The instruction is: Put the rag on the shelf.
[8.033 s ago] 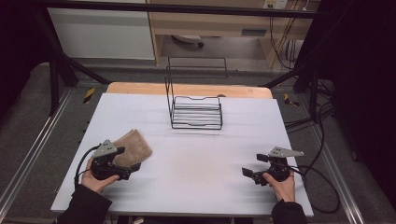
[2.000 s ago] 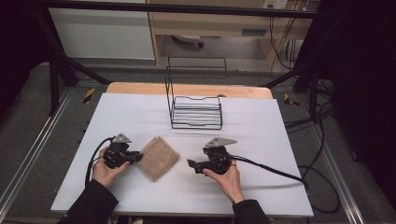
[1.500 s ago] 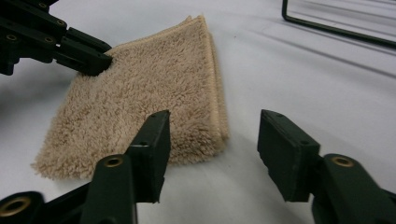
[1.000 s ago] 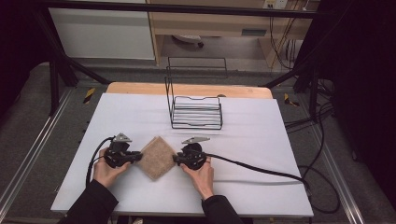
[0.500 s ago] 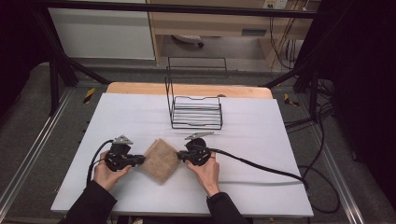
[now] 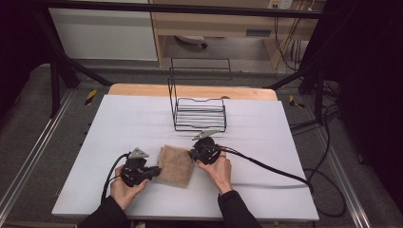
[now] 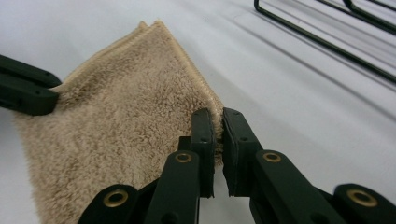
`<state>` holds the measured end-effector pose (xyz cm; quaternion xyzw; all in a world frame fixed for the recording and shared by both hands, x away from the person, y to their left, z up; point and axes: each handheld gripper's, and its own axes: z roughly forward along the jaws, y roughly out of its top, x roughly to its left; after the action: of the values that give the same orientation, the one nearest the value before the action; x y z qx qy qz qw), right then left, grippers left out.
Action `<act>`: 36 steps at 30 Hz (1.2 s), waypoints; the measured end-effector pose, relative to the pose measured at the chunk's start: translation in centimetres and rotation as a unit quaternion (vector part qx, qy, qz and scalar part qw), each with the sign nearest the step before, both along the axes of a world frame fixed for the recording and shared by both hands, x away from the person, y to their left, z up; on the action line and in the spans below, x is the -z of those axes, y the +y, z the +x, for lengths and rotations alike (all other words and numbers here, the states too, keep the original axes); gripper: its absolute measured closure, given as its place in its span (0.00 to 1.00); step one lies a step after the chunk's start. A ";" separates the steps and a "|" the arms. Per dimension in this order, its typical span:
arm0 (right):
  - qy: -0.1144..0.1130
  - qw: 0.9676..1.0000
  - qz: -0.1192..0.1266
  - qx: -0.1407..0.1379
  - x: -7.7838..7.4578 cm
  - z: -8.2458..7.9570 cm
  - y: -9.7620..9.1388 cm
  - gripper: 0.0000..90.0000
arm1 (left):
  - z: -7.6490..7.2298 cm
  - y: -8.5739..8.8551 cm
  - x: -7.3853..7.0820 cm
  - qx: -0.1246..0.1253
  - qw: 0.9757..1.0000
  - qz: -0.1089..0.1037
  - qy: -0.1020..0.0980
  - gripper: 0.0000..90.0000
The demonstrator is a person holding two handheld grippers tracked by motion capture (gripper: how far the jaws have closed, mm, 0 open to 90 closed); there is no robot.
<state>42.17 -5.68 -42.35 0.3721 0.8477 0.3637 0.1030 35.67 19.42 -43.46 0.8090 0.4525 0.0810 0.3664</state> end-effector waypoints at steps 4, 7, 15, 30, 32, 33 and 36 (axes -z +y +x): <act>-0.010 1.000 -0.014 -0.001 0.9 0.2 0.2 0.93 | 0.0 -0.1 0.0 0.005 1.000 0.010 -0.010 0.90; -0.014 1.000 -0.003 0.003 1.6 0.2 0.0 0.90 | 0.0 0.2 -0.4 0.015 0.999 0.015 -0.026 0.83; -0.022 0.997 0.067 0.023 0.0 -0.4 -2.9 0.67 | 3.0 1.0 -1.7 0.031 0.998 0.023 -0.049 0.45; -0.025 0.996 0.079 0.039 0.2 -2.3 -8.4 0.22 | 8.2 -0.2 -0.2 0.010 0.999 0.022 -0.030 0.47; -0.023 0.996 0.081 0.039 0.4 -2.4 -8.7 0.20 | 8.6 -0.1 0.2 0.006 0.999 0.026 -0.021 0.52; -0.020 0.995 0.085 0.040 0.5 -2.5 -8.7 0.19 | 8.7 0.0 0.4 0.007 1.000 0.026 -0.015 0.56; -0.015 0.996 0.083 0.040 0.5 -2.5 -8.8 0.16 | 8.9 0.2 0.5 0.011 1.000 0.011 -0.009 0.62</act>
<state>39.67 -14.46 -42.83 0.4072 0.7974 0.4342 0.0992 44.57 19.60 -43.99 0.8171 0.4396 0.0891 0.3621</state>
